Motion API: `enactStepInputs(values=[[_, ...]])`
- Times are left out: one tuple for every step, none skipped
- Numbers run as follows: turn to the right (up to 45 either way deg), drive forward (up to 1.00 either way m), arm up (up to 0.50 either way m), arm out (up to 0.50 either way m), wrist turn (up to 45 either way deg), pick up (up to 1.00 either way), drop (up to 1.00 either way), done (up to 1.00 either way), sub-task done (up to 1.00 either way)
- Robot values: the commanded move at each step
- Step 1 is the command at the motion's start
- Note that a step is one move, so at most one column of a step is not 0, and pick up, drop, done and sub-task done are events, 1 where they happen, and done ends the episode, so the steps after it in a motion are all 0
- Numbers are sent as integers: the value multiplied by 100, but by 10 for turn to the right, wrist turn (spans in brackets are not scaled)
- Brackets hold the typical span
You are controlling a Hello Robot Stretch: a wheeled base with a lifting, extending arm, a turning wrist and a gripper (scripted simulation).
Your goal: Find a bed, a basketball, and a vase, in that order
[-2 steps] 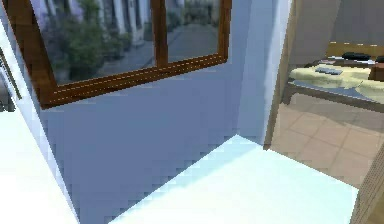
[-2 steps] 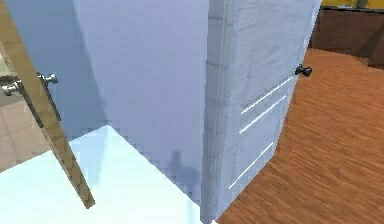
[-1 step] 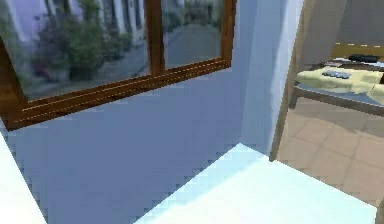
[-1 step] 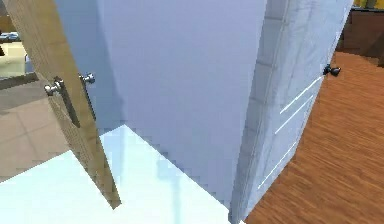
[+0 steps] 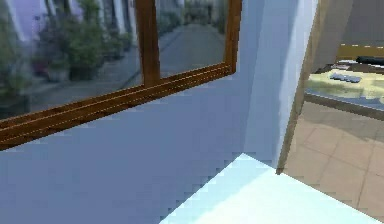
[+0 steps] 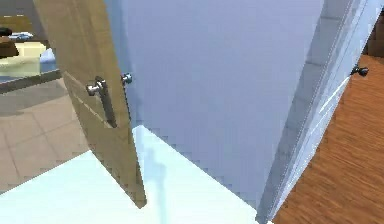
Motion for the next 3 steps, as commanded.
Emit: enactStepInputs(values=[[420, 0, 0, 0, 0, 0, 0, 0, 0], [0, 70, 0, 0, 0, 0, 0, 0, 0], [0, 100, 0, 0, 0, 0, 0, 0, 0]])
